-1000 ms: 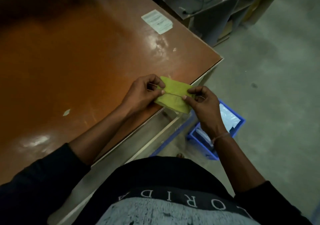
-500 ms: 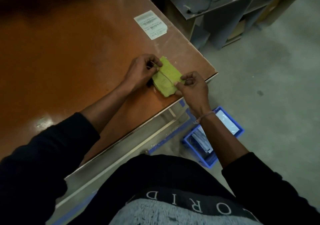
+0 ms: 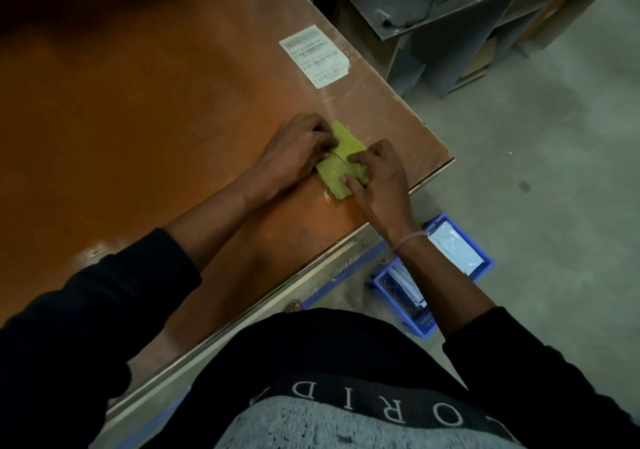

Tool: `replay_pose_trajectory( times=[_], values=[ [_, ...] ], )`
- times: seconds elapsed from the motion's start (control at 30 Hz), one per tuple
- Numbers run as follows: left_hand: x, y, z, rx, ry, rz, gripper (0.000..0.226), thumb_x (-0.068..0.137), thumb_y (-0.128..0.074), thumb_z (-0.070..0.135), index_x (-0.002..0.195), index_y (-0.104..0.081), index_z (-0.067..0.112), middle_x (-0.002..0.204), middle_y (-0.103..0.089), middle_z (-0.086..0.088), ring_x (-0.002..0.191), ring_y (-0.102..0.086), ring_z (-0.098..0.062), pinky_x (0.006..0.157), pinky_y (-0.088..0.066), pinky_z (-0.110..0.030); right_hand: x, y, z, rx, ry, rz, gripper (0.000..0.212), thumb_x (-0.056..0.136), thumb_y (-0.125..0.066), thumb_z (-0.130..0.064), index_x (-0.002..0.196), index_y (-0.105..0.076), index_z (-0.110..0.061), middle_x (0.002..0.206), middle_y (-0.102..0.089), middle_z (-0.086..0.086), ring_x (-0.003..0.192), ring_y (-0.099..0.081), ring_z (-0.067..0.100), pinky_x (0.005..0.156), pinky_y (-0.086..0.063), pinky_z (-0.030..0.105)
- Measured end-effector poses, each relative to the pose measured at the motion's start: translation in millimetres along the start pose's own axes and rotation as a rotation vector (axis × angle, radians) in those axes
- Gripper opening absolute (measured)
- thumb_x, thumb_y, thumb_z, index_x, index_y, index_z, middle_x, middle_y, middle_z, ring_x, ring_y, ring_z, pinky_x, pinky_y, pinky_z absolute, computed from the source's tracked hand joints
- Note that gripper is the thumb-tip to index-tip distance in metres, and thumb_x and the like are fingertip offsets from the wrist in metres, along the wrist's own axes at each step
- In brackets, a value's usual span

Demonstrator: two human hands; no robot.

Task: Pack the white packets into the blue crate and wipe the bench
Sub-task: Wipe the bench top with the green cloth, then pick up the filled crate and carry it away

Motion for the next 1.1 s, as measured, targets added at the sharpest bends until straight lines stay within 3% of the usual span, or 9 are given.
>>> replay_pose_trajectory(
  times=[0.13,0.27,0.43,0.63,0.87,0.97,1.1],
  values=[
    [-0.6,1.9,-1.0,-0.007,0.024,-0.001,0.025,0.091,-0.070,0.022,0.115,-0.077,0.016,0.116,-0.067,-0.005,0.105,-0.063,-0.028,0.089,-0.050,-0.041,-0.4,-2.2,3.0,0.081,-0.026,0.012,0.033,0.079,-0.078,-0.021,0.107,-0.071,-0.004,0.108,-0.054,0.013,0.084,-0.056,0.021,0.072,-0.049,0.032],
    [0.1,2.4,1.2,0.004,0.066,-0.020,0.027,0.095,-0.067,0.022,0.120,-0.075,0.021,0.123,-0.065,-0.002,0.116,-0.059,-0.025,0.093,-0.038,-0.040,1.6,2.1,4.3,0.120,-0.052,0.011,0.037,0.076,-0.080,-0.021,0.107,-0.073,-0.003,0.107,-0.055,0.015,0.082,-0.058,0.023,0.073,-0.048,0.027],
    [0.7,4.3,7.9,0.038,0.061,-0.044,0.027,0.099,-0.059,0.023,0.122,-0.074,0.021,0.127,-0.066,-0.003,0.117,-0.059,-0.026,0.095,-0.042,-0.044,-5.2,4.7,8.6,0.188,-0.081,0.011,0.040,0.074,-0.083,-0.017,0.111,-0.073,-0.004,0.108,-0.056,0.012,0.082,-0.058,0.015,0.074,-0.040,0.003],
    [5.5,10.7,52.3,-0.013,0.011,0.014,0.037,0.094,-0.053,0.028,0.124,-0.071,0.017,0.128,-0.064,-0.007,0.119,-0.058,-0.031,0.100,-0.047,-0.051,-30.5,52.2,34.0,0.340,-0.151,0.195,0.027,0.076,-0.083,-0.012,0.102,-0.075,-0.007,0.101,-0.067,0.007,0.075,-0.063,0.008,0.071,-0.050,0.014],
    [44.8,-42.5,179.7,-0.219,-0.214,0.098,0.025,0.095,-0.059,0.017,0.115,-0.073,0.009,0.112,-0.068,-0.009,0.103,-0.064,-0.023,0.096,-0.045,-0.028,-101.1,137.0,149.5,0.370,-0.392,0.320,0.026,0.081,-0.082,-0.022,0.103,-0.073,-0.011,0.104,-0.069,0.004,0.079,-0.068,0.013,0.072,-0.055,0.023],
    [61.0,-97.6,239.2,-0.288,-0.220,0.025,0.023,0.094,-0.061,0.015,0.112,-0.073,0.009,0.108,-0.069,-0.007,0.093,-0.065,-0.017,0.088,-0.044,-0.021,-142.0,165.6,218.5,0.337,-0.506,0.320,0.026,0.082,-0.081,-0.026,0.104,-0.074,-0.014,0.105,-0.070,0.003,0.078,-0.067,0.007,0.072,-0.053,0.017],
    [79.8,-187.7,289.7,-0.366,-0.126,-0.155,0.026,0.092,-0.061,0.015,0.115,-0.072,0.011,0.109,-0.067,-0.006,0.088,-0.066,-0.013,0.084,-0.047,-0.023,-200.5,191.4,308.4,0.318,-0.658,0.336,0.025,0.081,-0.082,-0.020,0.102,-0.073,-0.010,0.103,-0.070,0.008,0.071,-0.062,-0.009,0.069,-0.047,0.008]
  ],
)
Point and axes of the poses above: each hand's wrist, its own x-axis towards the middle knuckle, its own y-axis out of the back of the hand, z = x × y, the point moved 6 cm from there along x, towards the middle knuckle
